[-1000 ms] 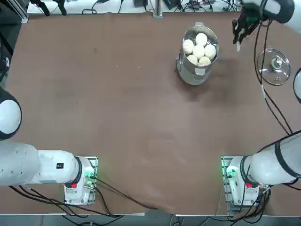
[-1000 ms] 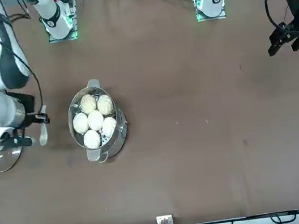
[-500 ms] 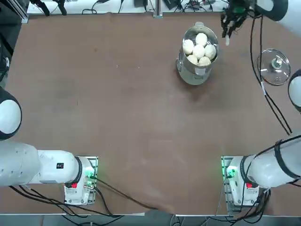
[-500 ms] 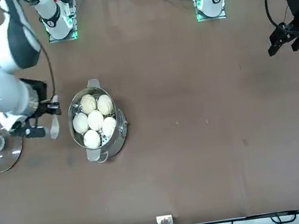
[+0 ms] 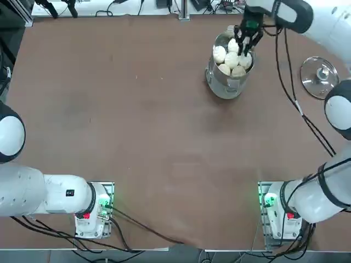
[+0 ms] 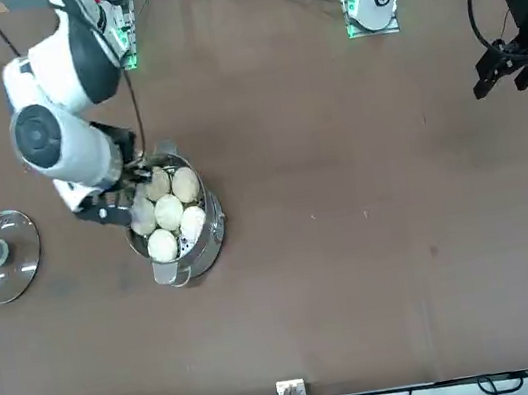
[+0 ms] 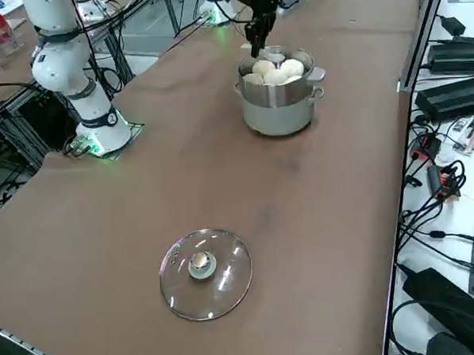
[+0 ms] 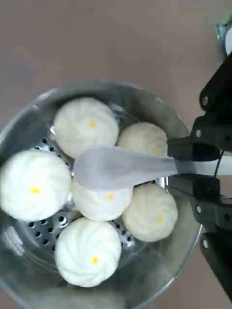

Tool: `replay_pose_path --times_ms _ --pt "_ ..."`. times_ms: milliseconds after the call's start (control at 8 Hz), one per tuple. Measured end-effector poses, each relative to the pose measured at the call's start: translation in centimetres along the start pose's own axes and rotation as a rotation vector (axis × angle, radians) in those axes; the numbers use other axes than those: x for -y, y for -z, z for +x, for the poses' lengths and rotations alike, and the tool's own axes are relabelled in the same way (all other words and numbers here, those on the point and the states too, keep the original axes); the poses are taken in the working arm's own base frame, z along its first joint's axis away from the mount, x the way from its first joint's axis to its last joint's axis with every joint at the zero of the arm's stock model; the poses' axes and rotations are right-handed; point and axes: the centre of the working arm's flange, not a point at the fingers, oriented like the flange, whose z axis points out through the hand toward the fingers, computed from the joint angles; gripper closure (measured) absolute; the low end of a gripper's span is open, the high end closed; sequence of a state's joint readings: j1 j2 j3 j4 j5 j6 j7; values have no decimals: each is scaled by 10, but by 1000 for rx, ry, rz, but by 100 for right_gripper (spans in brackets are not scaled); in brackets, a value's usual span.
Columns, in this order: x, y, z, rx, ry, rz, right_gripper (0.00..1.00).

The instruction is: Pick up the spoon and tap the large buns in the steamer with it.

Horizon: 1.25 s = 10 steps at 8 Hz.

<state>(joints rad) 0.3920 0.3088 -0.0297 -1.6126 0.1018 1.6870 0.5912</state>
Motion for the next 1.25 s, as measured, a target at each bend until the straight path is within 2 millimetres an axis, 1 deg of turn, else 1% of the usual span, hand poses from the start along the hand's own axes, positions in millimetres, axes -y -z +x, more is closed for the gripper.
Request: replay_pose_path --times_ms 250,500,750,1000,1125,1250 --pt "7 -27 8 41 -4 -18 83" --pt "11 -43 17 59 -5 -32 83" --pt "19 -49 27 61 -4 -35 83" --pt "22 -58 32 75 -4 -45 83" --pt "22 -58 32 83 -4 -51 83" --pt "21 -54 30 91 -3 -56 83"
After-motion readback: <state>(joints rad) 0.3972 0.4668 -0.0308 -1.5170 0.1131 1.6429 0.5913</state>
